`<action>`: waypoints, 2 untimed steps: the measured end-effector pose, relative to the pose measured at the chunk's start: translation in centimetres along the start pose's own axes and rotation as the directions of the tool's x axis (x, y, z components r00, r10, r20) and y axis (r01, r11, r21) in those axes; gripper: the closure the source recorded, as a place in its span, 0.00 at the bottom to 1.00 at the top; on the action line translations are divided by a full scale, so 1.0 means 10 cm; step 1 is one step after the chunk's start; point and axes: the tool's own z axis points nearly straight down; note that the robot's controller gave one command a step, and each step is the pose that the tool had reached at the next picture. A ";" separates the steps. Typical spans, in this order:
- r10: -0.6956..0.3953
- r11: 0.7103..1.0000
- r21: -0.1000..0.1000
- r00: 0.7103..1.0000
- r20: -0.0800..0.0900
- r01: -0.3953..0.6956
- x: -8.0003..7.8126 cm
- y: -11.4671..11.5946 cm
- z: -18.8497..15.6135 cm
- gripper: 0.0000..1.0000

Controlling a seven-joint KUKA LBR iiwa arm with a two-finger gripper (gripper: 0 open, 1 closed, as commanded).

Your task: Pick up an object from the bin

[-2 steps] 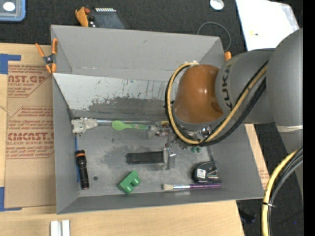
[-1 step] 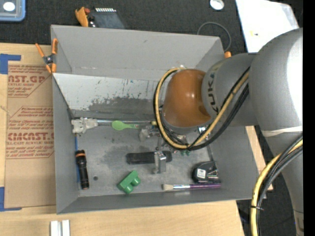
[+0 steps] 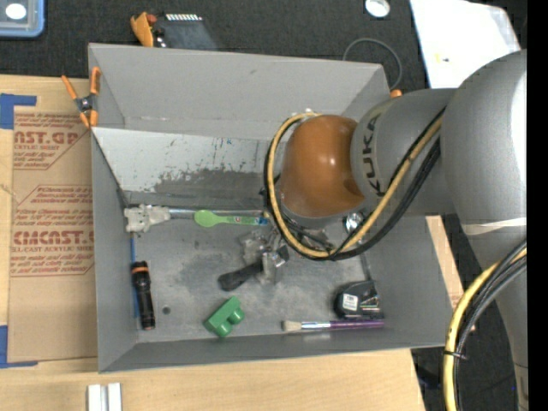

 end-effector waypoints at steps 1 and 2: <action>0.000 1.000 0.000 1.000 0.000 0.000 0.00 0.00 0.00 1.00; -0.020 1.000 -0.003 1.000 -0.006 0.020 0.02 -0.07 -0.61 1.00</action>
Offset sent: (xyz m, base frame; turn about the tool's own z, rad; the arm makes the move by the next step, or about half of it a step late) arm 0.0109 -0.0314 0.2538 -0.0812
